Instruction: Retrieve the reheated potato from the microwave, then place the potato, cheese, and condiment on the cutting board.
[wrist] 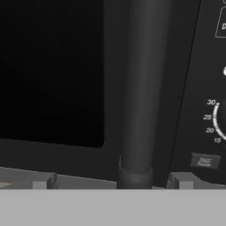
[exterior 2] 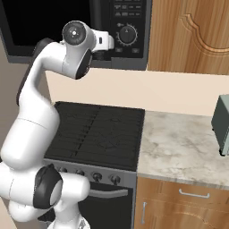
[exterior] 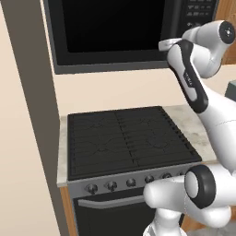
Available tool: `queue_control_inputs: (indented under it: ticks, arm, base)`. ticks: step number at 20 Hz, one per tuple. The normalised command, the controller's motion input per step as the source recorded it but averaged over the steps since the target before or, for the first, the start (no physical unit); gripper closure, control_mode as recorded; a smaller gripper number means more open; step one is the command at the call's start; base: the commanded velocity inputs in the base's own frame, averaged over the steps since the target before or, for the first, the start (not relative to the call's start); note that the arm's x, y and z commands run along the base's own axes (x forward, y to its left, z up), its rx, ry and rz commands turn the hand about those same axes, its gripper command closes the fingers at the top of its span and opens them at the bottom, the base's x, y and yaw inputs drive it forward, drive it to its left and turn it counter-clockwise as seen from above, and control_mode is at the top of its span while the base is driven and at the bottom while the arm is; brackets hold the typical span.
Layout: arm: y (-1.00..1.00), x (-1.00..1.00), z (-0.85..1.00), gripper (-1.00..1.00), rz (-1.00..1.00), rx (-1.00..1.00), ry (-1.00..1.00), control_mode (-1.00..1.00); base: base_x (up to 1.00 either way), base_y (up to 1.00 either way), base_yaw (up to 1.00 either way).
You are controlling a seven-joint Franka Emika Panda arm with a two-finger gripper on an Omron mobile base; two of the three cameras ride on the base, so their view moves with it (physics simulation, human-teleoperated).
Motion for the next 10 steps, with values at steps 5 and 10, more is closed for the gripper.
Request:
queue_control_inputs:
  ticks: [5, 10]
  arm:
    - [-0.08, 0.33, 0.17, -1.00, 0.00, 0.00, 0.00, -1.00]
    - [-0.05, 0.35, 0.19, -1.00, 0.00, 0.00, 0.00, -1.00]
  base:
    - [0.00, 0.00, 0.00]
    - [0.00, 0.00, 0.00]
